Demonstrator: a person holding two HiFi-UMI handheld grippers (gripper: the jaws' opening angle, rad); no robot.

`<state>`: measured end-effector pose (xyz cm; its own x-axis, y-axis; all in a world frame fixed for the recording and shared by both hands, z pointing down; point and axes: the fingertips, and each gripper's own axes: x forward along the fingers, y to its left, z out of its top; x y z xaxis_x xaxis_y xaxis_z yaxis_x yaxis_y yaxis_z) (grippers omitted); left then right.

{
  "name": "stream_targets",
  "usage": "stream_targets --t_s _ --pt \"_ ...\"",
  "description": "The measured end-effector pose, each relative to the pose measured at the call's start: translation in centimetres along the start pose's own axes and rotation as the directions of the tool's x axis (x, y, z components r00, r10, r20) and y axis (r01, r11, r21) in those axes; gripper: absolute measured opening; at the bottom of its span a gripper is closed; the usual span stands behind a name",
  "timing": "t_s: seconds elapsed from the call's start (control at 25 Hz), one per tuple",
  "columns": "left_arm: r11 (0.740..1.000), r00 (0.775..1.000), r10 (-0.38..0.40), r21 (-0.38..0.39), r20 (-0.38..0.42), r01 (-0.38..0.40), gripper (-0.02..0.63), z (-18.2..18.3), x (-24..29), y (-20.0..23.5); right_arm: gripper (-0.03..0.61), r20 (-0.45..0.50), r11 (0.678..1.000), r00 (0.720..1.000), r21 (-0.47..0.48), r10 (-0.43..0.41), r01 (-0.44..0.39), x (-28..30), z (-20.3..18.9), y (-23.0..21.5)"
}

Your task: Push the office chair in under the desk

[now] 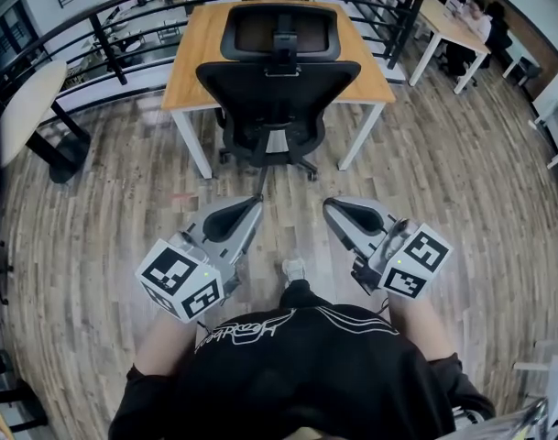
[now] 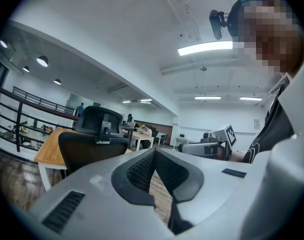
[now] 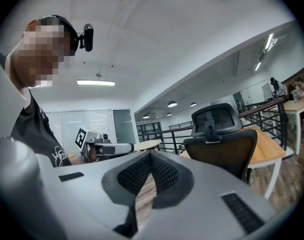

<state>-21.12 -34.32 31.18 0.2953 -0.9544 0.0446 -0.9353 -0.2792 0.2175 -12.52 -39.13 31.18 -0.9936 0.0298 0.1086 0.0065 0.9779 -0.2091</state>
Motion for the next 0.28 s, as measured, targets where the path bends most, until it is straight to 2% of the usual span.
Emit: stream_targets --t_s 0.28 --pt "0.999 1.000 0.005 0.046 -0.002 -0.005 0.008 -5.6 -0.3 -3.0 0.041 0.019 1.000 1.000 -0.013 -0.015 0.015 -3.4 -5.2 0.9"
